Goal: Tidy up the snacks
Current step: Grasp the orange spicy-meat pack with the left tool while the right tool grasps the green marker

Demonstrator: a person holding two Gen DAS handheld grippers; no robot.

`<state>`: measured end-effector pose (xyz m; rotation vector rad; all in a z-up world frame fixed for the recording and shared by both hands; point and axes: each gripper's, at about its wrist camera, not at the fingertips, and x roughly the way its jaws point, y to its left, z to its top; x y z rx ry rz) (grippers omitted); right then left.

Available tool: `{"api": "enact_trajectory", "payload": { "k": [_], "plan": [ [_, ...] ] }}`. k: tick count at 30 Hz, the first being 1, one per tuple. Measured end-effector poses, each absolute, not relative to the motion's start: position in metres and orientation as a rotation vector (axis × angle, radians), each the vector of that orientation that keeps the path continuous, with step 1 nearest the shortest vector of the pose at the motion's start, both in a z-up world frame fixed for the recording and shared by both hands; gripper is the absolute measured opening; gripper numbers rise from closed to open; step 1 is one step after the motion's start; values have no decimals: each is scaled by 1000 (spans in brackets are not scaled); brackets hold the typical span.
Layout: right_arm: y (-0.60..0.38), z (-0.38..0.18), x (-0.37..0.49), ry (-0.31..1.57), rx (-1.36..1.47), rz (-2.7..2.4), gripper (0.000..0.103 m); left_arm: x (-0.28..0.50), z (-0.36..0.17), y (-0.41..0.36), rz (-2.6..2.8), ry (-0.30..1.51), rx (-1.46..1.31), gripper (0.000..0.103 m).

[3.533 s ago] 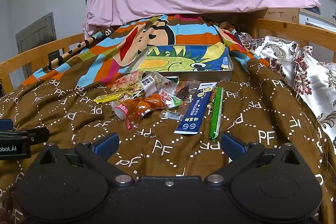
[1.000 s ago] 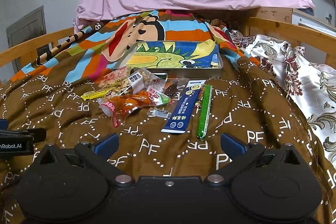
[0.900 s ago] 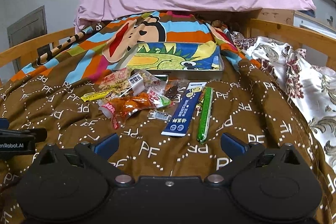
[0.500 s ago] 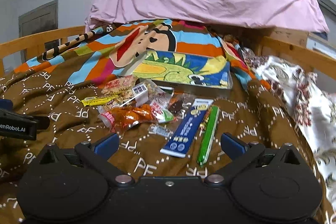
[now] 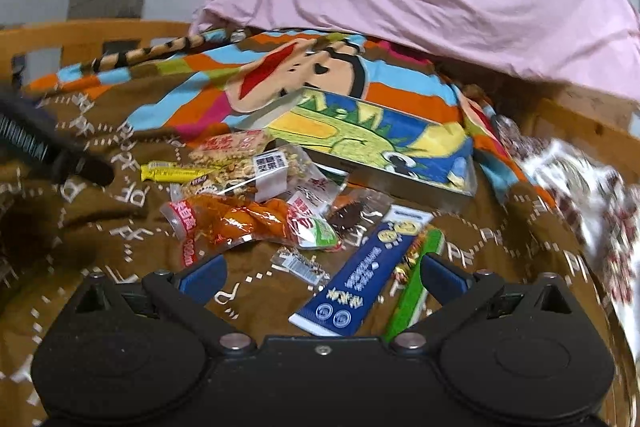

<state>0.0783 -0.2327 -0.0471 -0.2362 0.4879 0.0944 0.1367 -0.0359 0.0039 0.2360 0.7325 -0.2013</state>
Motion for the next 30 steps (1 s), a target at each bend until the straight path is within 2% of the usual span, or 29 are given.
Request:
{"api": "enact_trajectory", "payload": {
  "k": [11, 18, 22, 24, 26, 28, 30],
  "plan": [
    [-265, -53, 88, 484, -282, 4, 102, 174, -6, -91, -470, 706, 358, 103],
    [-304, -59, 103, 543, -162, -103, 99, 195, -20, -130, -600, 737, 454, 103],
    [-319, -66, 108, 588, -97, -96, 85, 205, -30, -144, -682, 791, 516, 103],
    [-323, -66, 107, 589, -80, -91, 83, 209, -33, -149, -726, 809, 552, 102],
    [-325, -66, 106, 580, -61, -83, 83, 213, -34, -153, -770, 828, 581, 99],
    [-328, -70, 110, 600, -45, -70, 71, 219, -36, -156, -817, 867, 604, 95],
    [-330, -72, 112, 603, -20, -45, 68, 226, -38, -158, -845, 914, 617, 94]
  ]
}}
